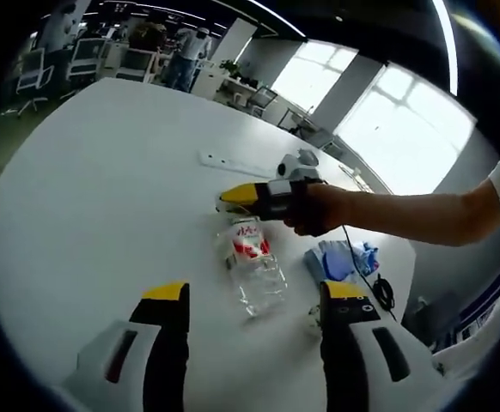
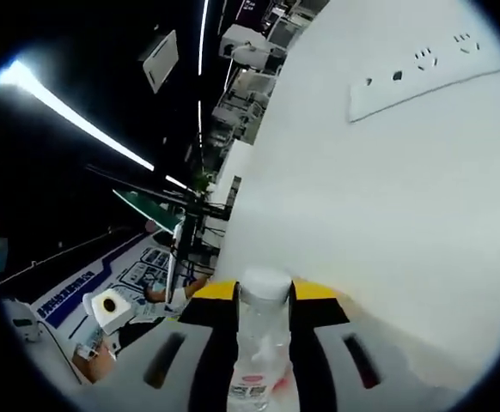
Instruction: Arrange the tabletop items into an orderly group along one side of the table until the central work area is clear of visible clutter.
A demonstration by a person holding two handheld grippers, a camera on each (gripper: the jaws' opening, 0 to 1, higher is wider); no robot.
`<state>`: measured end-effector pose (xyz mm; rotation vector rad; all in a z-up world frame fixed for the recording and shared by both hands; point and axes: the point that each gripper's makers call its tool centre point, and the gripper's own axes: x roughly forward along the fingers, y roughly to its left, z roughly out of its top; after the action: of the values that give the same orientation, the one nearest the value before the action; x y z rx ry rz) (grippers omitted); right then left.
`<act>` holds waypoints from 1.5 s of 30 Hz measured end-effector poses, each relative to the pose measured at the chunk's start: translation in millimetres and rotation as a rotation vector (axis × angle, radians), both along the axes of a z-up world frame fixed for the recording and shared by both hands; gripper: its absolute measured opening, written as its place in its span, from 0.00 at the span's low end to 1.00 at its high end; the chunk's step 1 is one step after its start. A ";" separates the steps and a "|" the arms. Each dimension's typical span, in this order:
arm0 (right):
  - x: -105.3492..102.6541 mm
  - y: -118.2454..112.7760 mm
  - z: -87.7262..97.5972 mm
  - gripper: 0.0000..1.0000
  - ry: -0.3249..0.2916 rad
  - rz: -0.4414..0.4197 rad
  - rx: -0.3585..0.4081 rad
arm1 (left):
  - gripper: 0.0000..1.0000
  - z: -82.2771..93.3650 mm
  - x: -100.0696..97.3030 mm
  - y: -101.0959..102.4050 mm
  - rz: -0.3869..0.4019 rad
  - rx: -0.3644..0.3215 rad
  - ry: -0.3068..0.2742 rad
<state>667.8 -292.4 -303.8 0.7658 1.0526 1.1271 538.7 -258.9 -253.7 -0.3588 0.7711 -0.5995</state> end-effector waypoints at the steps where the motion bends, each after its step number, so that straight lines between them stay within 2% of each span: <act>1: -1.0 0.7 3.0 0.19 -0.009 0.005 0.002 | 0.63 -0.2 2.2 -1.4 -0.006 -0.005 -0.001; 6: -8.2 3.6 20.4 0.19 -0.079 0.030 0.005 | 0.62 -0.9 15.8 -13.1 -0.052 -0.050 -0.015; 7: -10.8 4.4 24.6 0.19 -0.101 0.037 0.005 | 0.62 -0.8 19.7 -17.2 -0.057 -0.079 -0.015; 12: -24.6 7.7 41.7 0.19 -0.176 0.061 -0.004 | 0.63 -13.1 32.9 -30.7 -0.105 -0.089 -0.011; 17: -31.7 7.6 52.2 0.19 -0.235 0.073 -0.014 | 0.62 -19.0 42.4 -44.4 -0.156 -0.140 -0.015; 21: -35.7 7.0 58.4 0.19 -0.272 0.075 -0.018 | 0.60 -23.4 45.6 -53.5 -0.187 -0.170 -0.004; 26: -43.5 7.6 68.2 0.19 -0.355 0.083 -0.042 | 0.51 -36.2 43.3 -62.6 -0.284 -0.129 -0.005; 27: -44.4 8.2 70.8 0.19 -0.396 0.090 -0.052 | 0.49 -36.6 42.0 -65.1 -0.307 -0.124 -0.013; 30: -50.3 8.4 76.7 0.19 -0.432 0.100 -0.069 | 0.44 -31.2 37.3 -70.4 -0.353 -0.153 -0.021; 33: -55.7 6.6 81.7 0.19 -0.473 0.108 -0.097 | 0.44 -27.0 33.9 -71.8 -0.401 -0.124 -0.072; 34: -57.1 6.8 84.5 0.19 -0.507 0.113 -0.101 | 0.44 -26.8 33.5 -71.8 -0.406 -0.120 -0.078; 35: -58.4 6.6 87.1 0.19 -0.537 0.117 -0.111 | 0.44 -24.7 32.7 -71.5 -0.421 -0.106 -0.109; 45: -69.2 0.5 100.3 0.18 -0.621 0.084 -0.149 | 0.43 -16.8 28.0 -71.4 -0.502 -0.034 -0.230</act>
<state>598.6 -291.9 -203.5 0.2214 0.6333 1.2326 566.6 -330.3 -270.5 -0.1191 0.6286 -1.1065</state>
